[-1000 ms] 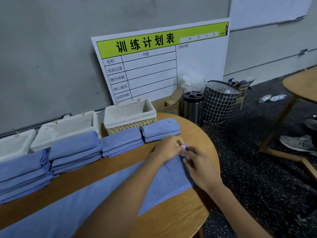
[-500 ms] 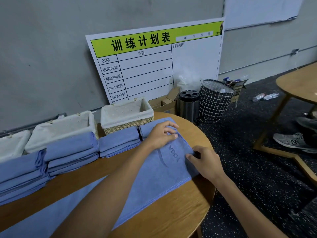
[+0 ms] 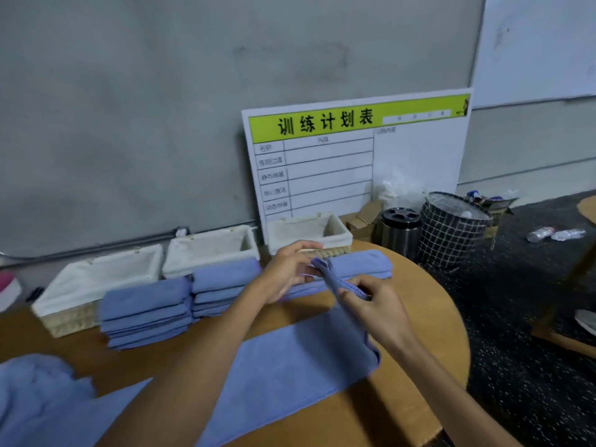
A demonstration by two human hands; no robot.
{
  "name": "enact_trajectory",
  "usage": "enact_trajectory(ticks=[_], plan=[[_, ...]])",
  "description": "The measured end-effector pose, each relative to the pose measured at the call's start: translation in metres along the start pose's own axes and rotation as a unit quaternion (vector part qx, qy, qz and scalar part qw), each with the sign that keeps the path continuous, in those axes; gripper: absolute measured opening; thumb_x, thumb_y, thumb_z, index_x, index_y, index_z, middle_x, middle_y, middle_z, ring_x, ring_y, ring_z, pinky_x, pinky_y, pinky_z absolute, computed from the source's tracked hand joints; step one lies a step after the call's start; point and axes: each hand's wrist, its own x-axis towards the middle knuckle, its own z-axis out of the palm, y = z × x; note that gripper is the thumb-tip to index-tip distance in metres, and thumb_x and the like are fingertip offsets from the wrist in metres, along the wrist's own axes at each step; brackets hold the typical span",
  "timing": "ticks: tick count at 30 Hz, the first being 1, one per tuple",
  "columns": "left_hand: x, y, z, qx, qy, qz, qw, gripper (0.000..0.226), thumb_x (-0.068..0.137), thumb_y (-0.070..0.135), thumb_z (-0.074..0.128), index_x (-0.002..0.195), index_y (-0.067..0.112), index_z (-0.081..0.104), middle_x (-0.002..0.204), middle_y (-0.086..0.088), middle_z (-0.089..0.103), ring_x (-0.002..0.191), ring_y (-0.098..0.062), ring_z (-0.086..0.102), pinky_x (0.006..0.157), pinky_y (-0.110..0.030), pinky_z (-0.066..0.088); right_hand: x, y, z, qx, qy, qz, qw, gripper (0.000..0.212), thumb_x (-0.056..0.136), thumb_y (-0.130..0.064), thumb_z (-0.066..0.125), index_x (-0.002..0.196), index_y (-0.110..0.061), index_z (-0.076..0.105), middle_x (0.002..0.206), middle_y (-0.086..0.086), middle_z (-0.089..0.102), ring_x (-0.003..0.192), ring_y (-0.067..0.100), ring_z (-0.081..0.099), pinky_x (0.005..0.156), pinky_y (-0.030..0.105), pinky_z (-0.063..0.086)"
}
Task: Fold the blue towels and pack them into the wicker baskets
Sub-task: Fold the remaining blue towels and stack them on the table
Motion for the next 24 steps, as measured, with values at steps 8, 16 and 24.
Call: enact_trajectory(ticks=[8, 16, 24], plan=[[-0.117, 0.028, -0.138, -0.065, 0.062, -0.035, 0.995, 0.074, 0.098, 0.069, 0.016, 0.113, 0.016, 0.065, 0.098, -0.019, 0.067, 0.075, -0.026, 0.064, 0.073, -0.035, 0.046, -0.026, -0.077, 0.125, 0.048, -0.097, -0.034, 0.994, 0.021, 0.089, -0.015, 0.067, 0.069, -0.009, 0.062, 0.059, -0.009, 0.057, 0.057, 0.003, 0.052, 0.055, 0.018, 0.037], [-0.22, 0.027, -0.229, -0.008, 0.143, -0.043, 0.989, 0.083, 0.095, 0.075, 0.01, 0.113, 0.015, 0.065, 0.092, -0.015, 0.071, 0.082, -0.03, 0.066, 0.08, -0.037, 0.046, -0.069, -0.129, 0.232, 0.08, -0.152, -0.051, 0.984, 0.023, 0.086, -0.016, 0.069, 0.067, -0.006, 0.06, 0.057, -0.007, 0.053, 0.057, 0.006, 0.048, 0.056, 0.023, 0.037], [-0.271, 0.026, -0.281, 0.008, 0.175, -0.034, 0.984, 0.082, 0.097, 0.073, 0.01, 0.116, 0.013, 0.063, 0.09, -0.017, 0.069, 0.064, -0.019, 0.06, 0.056, -0.025, 0.045, -0.098, -0.158, 0.303, 0.121, -0.195, -0.062, 0.971, 0.016, 0.083, -0.007, 0.066, 0.071, 0.0, 0.059, 0.067, 0.011, 0.058, 0.062, 0.012, 0.051, 0.061, 0.03, 0.041]])
